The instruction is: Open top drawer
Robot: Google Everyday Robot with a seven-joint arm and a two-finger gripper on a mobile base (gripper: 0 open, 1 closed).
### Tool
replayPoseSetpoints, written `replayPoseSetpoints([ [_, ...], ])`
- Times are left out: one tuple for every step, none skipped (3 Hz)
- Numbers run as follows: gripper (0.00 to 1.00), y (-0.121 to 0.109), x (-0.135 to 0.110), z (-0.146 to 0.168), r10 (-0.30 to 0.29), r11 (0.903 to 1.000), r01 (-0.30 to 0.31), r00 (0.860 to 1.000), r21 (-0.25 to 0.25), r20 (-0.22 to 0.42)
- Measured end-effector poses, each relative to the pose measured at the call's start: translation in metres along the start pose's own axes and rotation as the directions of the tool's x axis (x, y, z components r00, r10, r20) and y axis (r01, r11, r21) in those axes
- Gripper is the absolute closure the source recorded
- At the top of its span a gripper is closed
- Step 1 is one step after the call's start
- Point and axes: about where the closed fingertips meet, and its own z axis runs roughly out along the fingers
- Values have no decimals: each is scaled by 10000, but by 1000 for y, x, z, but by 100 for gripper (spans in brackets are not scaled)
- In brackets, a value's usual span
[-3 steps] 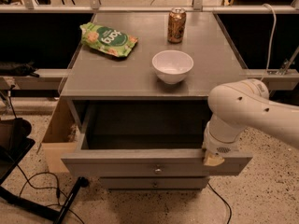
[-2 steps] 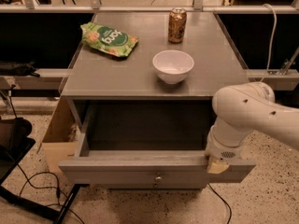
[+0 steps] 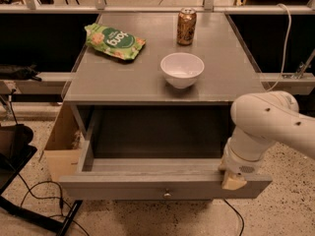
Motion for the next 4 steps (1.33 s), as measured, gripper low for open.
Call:
replayPoseSetpoints([
  [100,7,1,1,81,9999,-80,9999,-139,60],
  [100,19,5,2,187,9991,-180,9997,-375,181],
  [100,33,9,1,259,9980,-248,9995,-586,185],
  [100,60,22,1,512,9931,-470,9980,-1071,369],
])
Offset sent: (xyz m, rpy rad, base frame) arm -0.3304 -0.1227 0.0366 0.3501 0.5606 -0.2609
